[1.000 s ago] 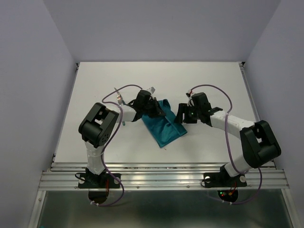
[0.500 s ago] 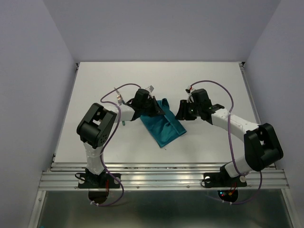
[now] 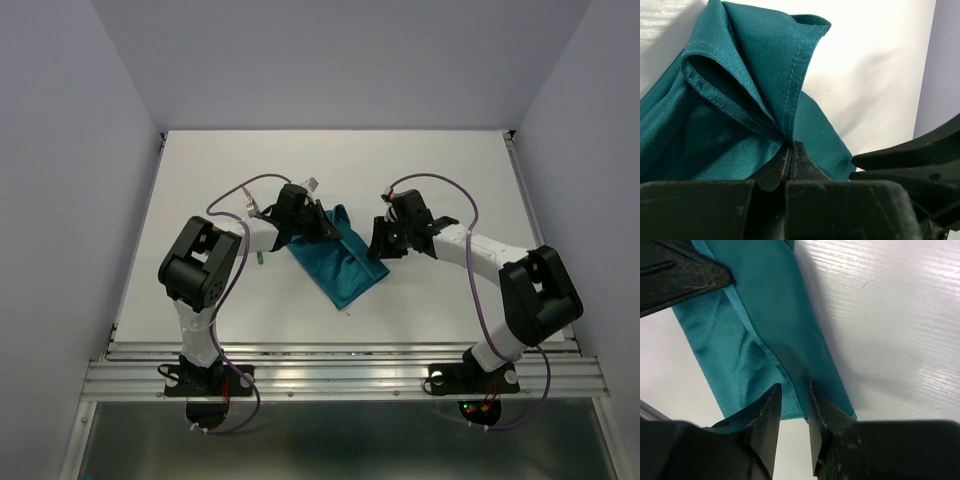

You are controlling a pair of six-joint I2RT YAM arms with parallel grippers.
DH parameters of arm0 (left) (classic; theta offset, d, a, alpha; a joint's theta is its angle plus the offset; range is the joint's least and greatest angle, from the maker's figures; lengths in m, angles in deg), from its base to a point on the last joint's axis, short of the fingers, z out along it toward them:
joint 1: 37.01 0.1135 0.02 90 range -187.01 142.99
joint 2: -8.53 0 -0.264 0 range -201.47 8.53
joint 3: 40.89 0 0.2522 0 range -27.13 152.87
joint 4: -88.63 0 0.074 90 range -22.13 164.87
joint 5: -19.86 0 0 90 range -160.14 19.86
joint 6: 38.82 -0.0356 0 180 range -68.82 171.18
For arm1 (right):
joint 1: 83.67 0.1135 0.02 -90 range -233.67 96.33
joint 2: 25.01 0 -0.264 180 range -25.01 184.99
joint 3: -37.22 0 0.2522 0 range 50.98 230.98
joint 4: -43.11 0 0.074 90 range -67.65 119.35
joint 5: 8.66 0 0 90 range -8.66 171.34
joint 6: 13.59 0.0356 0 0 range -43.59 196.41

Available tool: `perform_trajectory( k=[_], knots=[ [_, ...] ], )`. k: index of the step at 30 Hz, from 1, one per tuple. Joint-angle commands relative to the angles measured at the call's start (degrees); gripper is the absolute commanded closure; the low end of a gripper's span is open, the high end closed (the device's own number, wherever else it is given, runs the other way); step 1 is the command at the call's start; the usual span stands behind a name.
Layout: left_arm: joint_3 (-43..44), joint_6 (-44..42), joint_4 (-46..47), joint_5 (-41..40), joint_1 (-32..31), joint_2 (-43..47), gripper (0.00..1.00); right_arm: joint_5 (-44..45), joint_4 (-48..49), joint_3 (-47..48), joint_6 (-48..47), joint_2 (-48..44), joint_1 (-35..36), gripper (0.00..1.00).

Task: Fold the napkin into a case and place the utensils inside
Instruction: Fold the 2/3-rectangle-folded napkin at the center of the board.

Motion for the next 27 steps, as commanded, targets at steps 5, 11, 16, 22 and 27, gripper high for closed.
perform_trajectory(
  k=[5, 11, 16, 22, 27],
  knots=[
    [-1.31, -3.34, 0.33, 1.64, 0.49, -1.02, 1.00, 1.24, 1.79, 2.05, 2.13, 1.69, 0.46, 0.72],
    [-1.13, -4.48, -0.28, 0.76, 0.75, -2.78, 1.00, 1.58, 2.14, 2.93, 2.49, 1.52, 0.46, 0.74],
    [-1.13, -4.57, -0.20, 0.59, 0.93, -3.92, 1.00, 1.33, 4.60, 3.81, 4.50, 3.18, 0.46, 0.77],
    [-1.13, -4.66, -0.20, 0.32, 1.02, -3.92, 1.00, -0.09, 9.43, 3.20, 7.84, 7.05, 0.46, 0.81],
    [-1.04, -4.66, -0.20, 0.32, 1.11, -4.01, 1.00, 4.13, 14.52, -0.75, 10.75, 9.60, 0.46, 0.83]
  ],
)
